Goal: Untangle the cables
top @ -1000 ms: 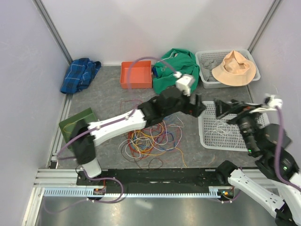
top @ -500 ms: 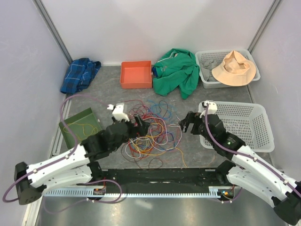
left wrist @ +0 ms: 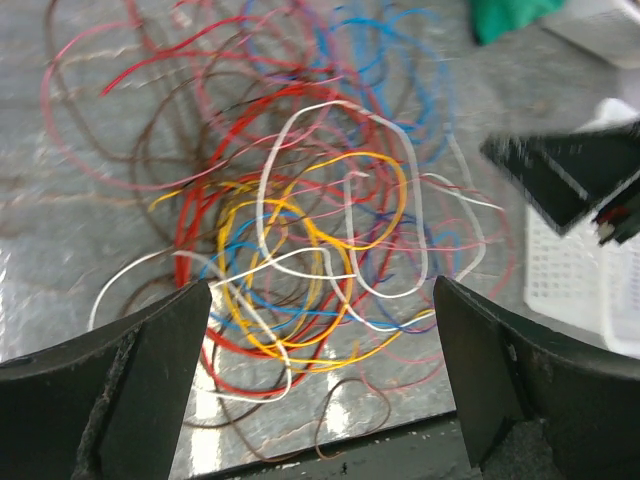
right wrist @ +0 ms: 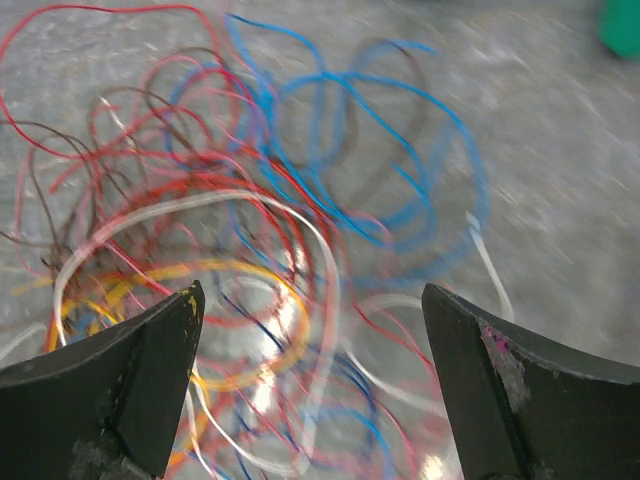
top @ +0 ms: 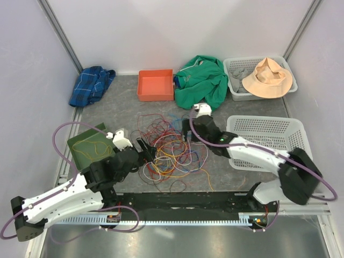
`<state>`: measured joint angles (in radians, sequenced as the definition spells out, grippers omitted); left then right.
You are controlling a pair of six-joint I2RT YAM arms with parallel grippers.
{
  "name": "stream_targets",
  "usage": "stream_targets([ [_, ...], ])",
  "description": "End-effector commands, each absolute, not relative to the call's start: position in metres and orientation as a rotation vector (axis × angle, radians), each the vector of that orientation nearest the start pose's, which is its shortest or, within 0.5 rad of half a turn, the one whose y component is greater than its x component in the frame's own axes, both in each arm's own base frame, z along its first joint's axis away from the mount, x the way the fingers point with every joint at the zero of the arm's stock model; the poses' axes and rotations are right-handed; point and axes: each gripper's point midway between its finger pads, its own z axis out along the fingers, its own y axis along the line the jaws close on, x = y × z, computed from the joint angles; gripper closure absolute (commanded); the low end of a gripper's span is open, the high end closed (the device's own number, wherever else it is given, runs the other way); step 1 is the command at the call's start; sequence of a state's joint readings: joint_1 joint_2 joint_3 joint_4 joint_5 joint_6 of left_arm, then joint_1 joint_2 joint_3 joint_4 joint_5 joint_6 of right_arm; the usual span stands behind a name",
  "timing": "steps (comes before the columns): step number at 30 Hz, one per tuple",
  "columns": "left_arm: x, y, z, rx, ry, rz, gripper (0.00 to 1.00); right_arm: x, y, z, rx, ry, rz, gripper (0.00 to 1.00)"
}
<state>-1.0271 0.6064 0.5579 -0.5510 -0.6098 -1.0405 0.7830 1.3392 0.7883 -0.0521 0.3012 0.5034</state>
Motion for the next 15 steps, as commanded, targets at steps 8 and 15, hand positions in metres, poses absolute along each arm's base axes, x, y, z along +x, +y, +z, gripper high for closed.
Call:
stream_targets([
  [8,0.179,-0.137,0.159,-0.638,2.038,-0.606,0.0,0.333,0.358,0.1,-0.372,2.182,0.406,0.02],
  [15,0.175,-0.122,0.163,-0.682,1.961,-0.681,0.0,0.337,0.38,0.05,-0.489,2.288,0.384,0.02],
])
